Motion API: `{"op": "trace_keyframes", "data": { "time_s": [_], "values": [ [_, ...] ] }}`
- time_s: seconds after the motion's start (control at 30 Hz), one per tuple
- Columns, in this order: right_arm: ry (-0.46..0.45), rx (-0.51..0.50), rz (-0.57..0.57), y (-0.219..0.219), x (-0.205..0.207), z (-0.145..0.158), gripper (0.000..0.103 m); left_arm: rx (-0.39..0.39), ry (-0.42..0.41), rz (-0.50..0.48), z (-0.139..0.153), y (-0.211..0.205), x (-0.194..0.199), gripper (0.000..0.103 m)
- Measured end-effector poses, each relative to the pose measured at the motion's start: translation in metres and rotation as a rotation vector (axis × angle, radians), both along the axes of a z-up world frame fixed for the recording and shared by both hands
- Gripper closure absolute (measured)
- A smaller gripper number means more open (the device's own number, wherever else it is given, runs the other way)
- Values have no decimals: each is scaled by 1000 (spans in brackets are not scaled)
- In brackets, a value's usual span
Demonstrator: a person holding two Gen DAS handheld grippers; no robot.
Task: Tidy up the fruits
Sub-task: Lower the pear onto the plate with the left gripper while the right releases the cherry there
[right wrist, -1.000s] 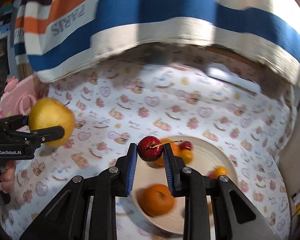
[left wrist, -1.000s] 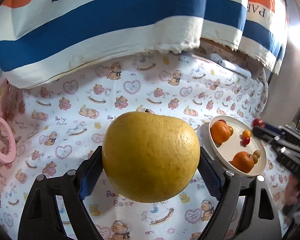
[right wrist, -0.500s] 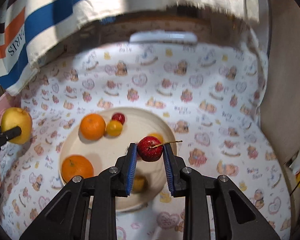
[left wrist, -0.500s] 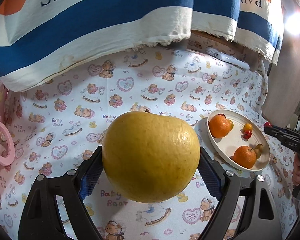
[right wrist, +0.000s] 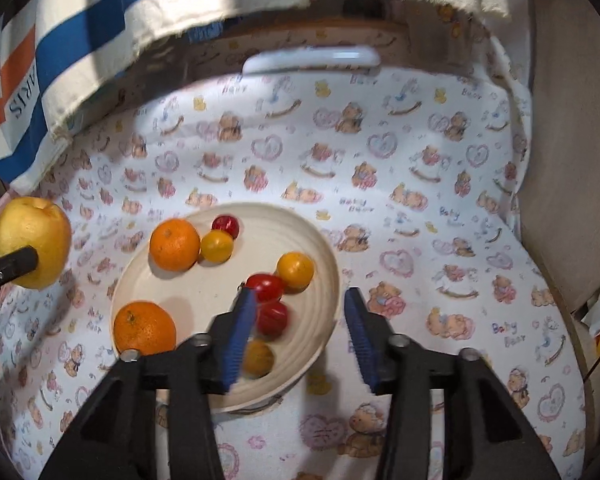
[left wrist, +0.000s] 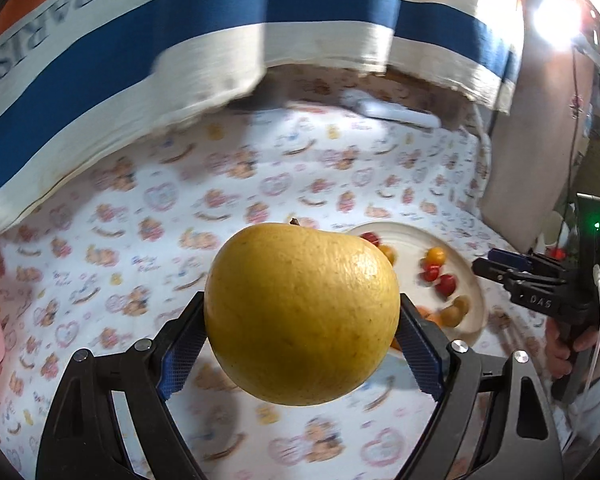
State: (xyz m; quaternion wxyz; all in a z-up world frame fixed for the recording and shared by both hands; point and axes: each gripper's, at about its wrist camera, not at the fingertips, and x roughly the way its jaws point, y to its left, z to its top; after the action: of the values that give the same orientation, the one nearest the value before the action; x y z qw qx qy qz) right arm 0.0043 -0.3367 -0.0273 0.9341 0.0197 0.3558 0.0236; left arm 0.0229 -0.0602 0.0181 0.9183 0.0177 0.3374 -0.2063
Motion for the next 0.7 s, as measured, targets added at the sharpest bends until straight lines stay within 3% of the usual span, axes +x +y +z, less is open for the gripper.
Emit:
{"op": "trace_keyframes", "data": {
  "time_s": [0.13,0.37,0.7],
  "values": [
    [-35,40,-20,-11,-6,9,54,9,3,-54,8,-32,8,16],
    [-41,64,-30,-18,-8,11,54,29,107,-154,-3,-91,31,16],
    [-34,90,-28,-21,-10,12,54,84,143,-185,-23,-136,51,16]
  ]
}}
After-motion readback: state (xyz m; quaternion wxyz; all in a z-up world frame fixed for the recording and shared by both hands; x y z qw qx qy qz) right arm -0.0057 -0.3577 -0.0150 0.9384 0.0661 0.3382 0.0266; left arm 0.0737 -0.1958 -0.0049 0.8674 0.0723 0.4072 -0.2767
